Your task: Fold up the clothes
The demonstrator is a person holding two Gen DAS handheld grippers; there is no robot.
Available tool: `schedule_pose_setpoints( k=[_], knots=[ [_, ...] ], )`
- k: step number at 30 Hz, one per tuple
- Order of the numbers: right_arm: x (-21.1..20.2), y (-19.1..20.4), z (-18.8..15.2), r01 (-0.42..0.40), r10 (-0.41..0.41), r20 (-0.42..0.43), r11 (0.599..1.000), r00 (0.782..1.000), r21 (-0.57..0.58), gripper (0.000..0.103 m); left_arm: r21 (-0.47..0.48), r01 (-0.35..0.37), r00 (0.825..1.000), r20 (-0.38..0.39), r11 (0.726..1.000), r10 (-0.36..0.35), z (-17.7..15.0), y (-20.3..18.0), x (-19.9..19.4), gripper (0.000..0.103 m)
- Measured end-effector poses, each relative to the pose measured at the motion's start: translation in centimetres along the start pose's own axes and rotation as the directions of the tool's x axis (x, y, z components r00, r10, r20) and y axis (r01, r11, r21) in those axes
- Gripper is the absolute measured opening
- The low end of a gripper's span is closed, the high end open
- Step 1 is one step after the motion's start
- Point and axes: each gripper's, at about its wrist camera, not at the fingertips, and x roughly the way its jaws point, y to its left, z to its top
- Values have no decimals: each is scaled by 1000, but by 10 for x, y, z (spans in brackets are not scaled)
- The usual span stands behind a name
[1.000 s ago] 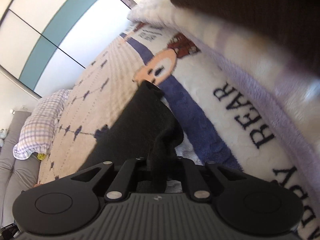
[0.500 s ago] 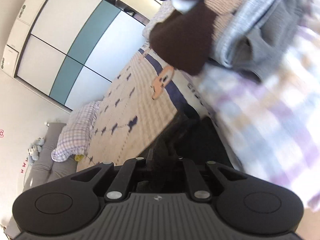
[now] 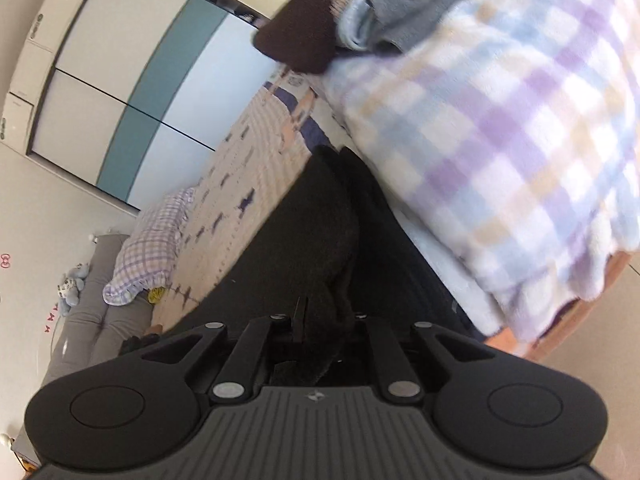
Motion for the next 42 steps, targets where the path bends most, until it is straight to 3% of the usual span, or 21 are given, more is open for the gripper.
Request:
schedule_pose_setpoints(
  k=[2, 6, 8, 11, 13, 14, 19, 23, 27, 32, 35, 37, 39, 42],
  knots=[
    [9, -22, -9, 46, -45, -30, 998, 999, 35, 10, 8, -22, 1000, -21, 1000, 22, -5, 7, 5, 16],
    [21, -40, -20, 46, -46, -10, 996, 999, 74, 17, -17, -39, 999, 1, 999, 39, -8, 10, -7, 29],
    [17, -44, -22, 43, -43, 4, 995, 999, 85, 21, 10, -88, 996, 32, 996, 88, -7, 5, -21, 51],
    [1, -52, -24, 46, -49, 33, 995, 998, 91, 34, 30, -117, 991, 73, 993, 115, -8, 0, -45, 69],
    [-10, -59, -31, 33, -40, 57, 993, 998, 115, 53, 23, -103, 992, 71, 994, 101, -11, -1, -47, 79],
    [-15, -63, -36, 19, -29, 69, 991, 997, 134, 57, 18, -95, 993, 68, 995, 94, -13, -1, -47, 83],
    [-4, -81, -62, -122, 106, 76, 960, 991, 251, 65, -17, -69, 997, 19, 997, 70, -25, -2, -23, 93],
    [29, -79, -69, -138, 130, 49, 947, 990, 290, 71, 0, -144, 989, -37, 990, 144, -37, -5, 2, 93],
    [44, -74, -64, -157, 144, 68, 947, 987, 278, 71, 1, -162, 987, -21, 987, 162, -41, -5, 1, 94],
    [48, -57, -59, -141, 124, 81, 961, 989, 240, 69, -28, -168, 986, -11, 985, 167, -37, -7, 14, 103],
    [44, -44, -55, -107, 94, 77, 975, 993, 197, 53, -24, -164, 986, -15, 986, 164, -37, -13, 27, 103],
    [39, -37, -52, -87, 76, 74, 982, 994, 165, 34, -22, -144, 990, -9, 989, 144, -36, -19, 33, 100],
    [32, -29, -49, -80, 71, 72, 988, 995, 130, 25, -19, -142, 990, -14, 990, 142, -35, -23, 40, 97],
    [31, -25, -45, -95, 87, 72, 989, 994, 116, 28, -26, -156, 988, -23, 987, 155, -36, -22, 52, 89]
  ],
)
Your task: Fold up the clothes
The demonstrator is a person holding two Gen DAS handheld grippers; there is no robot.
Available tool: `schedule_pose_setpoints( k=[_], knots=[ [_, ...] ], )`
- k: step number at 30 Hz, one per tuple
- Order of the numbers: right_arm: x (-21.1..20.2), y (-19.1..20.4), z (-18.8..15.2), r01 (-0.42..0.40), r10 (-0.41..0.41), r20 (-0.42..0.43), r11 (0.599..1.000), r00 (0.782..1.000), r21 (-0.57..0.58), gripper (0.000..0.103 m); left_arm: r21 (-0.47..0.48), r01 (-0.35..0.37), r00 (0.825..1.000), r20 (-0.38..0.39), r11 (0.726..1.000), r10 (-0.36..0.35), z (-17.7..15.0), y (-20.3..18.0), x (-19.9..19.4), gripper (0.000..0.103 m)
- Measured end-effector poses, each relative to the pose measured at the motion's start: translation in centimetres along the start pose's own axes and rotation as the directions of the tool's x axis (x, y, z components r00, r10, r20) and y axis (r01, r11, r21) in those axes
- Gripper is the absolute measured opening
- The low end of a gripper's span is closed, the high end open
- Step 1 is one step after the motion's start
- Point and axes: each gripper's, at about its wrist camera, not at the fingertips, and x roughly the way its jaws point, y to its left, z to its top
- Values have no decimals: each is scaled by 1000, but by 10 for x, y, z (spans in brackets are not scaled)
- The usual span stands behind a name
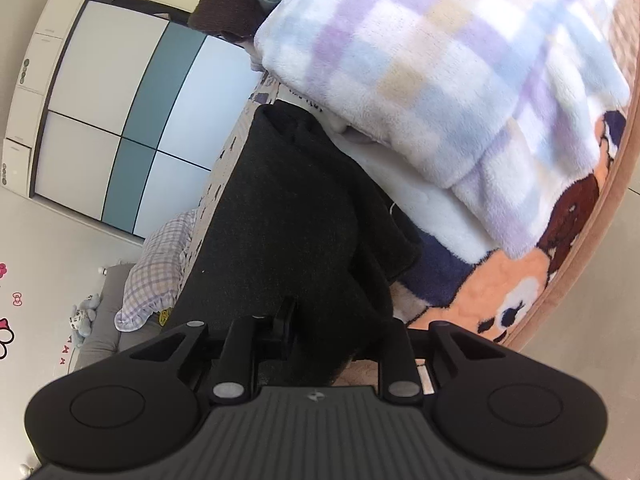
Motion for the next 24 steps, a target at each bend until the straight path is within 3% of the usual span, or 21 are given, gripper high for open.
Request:
schedule_pose_setpoints(
  k=[1, 2, 4, 5, 7, 8, 14, 19, 21, 24],
  knots=[
    [6, -6, 0, -4, 4, -4, 999, 1000, 40, 32, -5, -1, 1000, 6, 1000, 1, -1, 0, 1, 85],
    [13, -12, -1, -8, 8, -7, 997, 1000, 81, 34, -11, -3, 1000, 9, 1000, 3, -1, -1, 2, 67],
    [22, -23, -4, -28, 29, -3, 989, 1000, 148, 36, -28, -11, 1000, 16, 1000, 11, -2, -2, 2, 42],
    [21, -22, -3, -29, 29, -1, 989, 1000, 142, 35, -38, -17, 1000, 18, 999, 18, 0, -4, 0, 37],
    [16, -5, 1, -2, 2, 5, 999, 1000, 52, 19, -42, -19, 1000, 22, 999, 20, 5, -10, -5, 32],
    [13, 6, 4, 5, -5, 13, 1000, 1000, 3, 16, -46, -10, 1000, 29, 999, 11, 9, -16, -9, 30],
    [10, 98, 44, -187, 200, 75, 970, 977, -158, 14, -47, 65, 990, 128, 997, -59, 53, -70, -25, 26],
    [80, 168, 112, -221, 245, 68, 942, 967, -253, 13, 9, 85, 974, 211, 996, -85, 113, -130, -17, 25],
    [109, 194, 135, -241, 271, 68, 927, 960, -286, 13, 42, 106, 957, 267, 994, -113, 137, -150, -19, 25],
    [128, 227, 167, -295, 340, 85, 895, 936, -333, 13, 72, 151, 914, 370, 986, -167, 157, -164, -25, 26]
  ],
)
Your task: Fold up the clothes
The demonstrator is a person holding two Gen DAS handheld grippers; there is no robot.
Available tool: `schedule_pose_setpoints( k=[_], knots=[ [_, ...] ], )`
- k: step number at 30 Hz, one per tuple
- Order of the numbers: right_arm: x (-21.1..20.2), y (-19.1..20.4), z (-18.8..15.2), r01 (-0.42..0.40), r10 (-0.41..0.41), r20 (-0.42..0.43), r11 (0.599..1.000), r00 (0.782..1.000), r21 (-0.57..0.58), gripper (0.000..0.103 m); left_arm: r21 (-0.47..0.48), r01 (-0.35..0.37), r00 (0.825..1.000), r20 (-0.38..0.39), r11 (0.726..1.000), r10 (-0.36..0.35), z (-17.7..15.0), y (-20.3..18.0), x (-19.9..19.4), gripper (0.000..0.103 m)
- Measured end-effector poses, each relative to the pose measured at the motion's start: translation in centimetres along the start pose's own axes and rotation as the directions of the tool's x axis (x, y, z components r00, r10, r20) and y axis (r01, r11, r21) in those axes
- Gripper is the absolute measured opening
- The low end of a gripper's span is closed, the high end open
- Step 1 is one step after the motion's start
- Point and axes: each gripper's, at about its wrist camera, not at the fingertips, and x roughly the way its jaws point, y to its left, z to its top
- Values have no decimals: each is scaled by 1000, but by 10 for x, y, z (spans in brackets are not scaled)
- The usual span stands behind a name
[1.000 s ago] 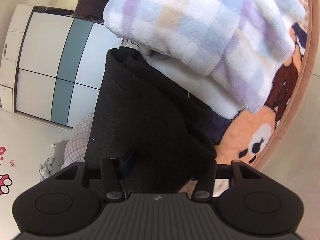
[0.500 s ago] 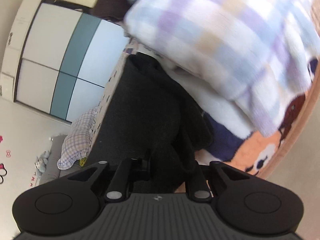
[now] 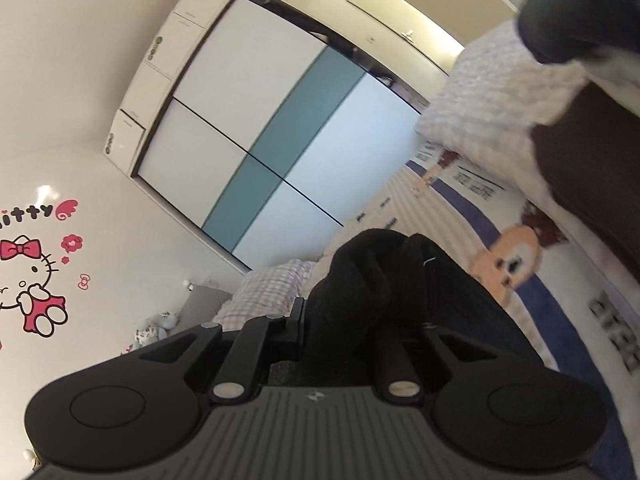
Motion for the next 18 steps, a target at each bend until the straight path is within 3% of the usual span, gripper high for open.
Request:
schedule_pose_setpoints(
  k=[2, 5, 7, 9, 11, 12, 13, 15, 18],
  knots=[
    [8, 2, 13, -29, 29, 17, 1000, 999, 10, 13, -13, 2, 999, 35, 1000, -1, 0, 8, 0, 27],
    [22, 3, 30, -66, 65, 38, 998, 997, 24, 14, -10, -64, 998, 14, 998, 64, -20, 36, 7, 28],
    [35, -16, 21, -6, 6, -18, 999, 1000, 42, 14, -7, -125, 991, -38, 992, 125, -48, 66, 17, 29],
    [54, -46, 3, 93, -87, -100, 994, 991, 56, 15, 63, -196, 975, -95, 979, 202, -84, 99, 30, 31],
    [77, -84, -20, 224, -208, -203, 973, 957, 57, 18, 140, -293, 936, -162, 946, 313, -117, 129, 47, 35],
    [91, -108, -33, 326, -302, -275, 944, 913, 45, 19, 156, -335, 917, -175, 929, 360, -128, 140, 52, 38],
    [103, -129, -45, 409, -377, -333, 912, 864, 29, 19, 134, -342, 919, -159, 930, 361, -133, 148, 50, 44],
    [101, -147, -55, 416, -384, -330, 909, 862, 29, 16, 101, -322, 934, -127, 941, 333, -129, 150, 41, 49],
    [95, -149, -57, 398, -379, -326, 917, 866, -8, 21, 154, -357, 919, -115, 921, 376, -118, 143, 35, 58]
  ],
)
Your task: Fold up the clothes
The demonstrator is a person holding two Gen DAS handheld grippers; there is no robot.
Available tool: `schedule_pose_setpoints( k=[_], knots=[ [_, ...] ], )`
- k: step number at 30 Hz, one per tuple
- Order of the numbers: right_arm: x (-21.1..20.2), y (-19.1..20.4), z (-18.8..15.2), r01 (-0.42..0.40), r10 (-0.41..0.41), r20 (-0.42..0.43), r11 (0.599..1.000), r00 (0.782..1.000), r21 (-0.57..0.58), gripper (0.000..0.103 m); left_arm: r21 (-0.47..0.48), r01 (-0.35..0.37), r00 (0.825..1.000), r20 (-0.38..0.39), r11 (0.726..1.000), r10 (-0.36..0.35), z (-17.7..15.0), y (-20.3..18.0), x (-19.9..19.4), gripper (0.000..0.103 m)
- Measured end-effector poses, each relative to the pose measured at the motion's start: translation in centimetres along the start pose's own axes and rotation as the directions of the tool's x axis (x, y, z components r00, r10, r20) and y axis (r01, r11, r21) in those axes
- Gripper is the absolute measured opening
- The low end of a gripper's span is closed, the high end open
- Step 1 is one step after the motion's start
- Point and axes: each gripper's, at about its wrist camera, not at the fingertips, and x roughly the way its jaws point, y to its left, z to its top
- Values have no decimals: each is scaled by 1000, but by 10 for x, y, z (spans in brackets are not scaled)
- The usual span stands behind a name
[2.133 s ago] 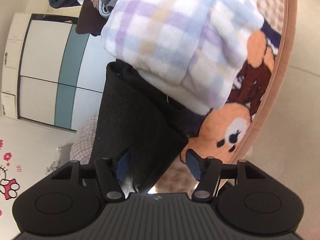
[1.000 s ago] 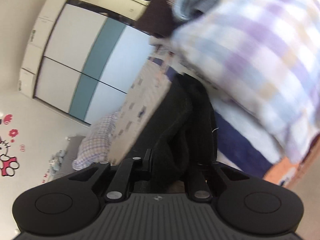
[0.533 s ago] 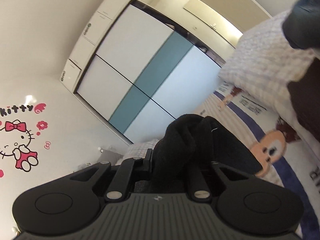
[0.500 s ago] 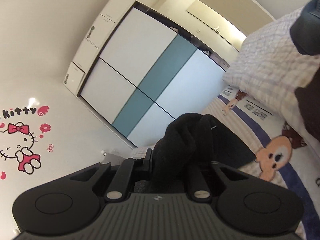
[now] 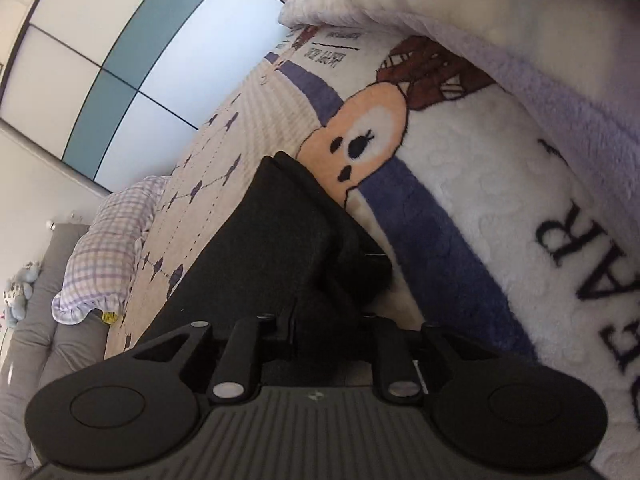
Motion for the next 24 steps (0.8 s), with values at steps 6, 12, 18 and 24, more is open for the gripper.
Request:
schedule_pose_setpoints(
  k=[6, 12, 18, 24],
  knots=[
    [-19, 6, 0, 43, -41, 25, 996, 999, -84, 37, 33, -29, 999, 14, 999, 29, 5, 4, -33, 68],
    [-36, 25, 3, 214, -173, 164, 938, 971, -273, 51, 122, -29, 997, 79, 992, 19, 16, -15, -57, 75],
    [-29, 52, 21, 275, -166, 274, 858, 947, -433, 63, 160, -38, 994, 106, 986, 21, 28, -33, -45, 82],
    [36, 55, 45, 203, -180, 94, 845, 979, -495, 63, 188, -110, 994, 23, 976, 108, 27, -31, -4, 84]
  ],
)
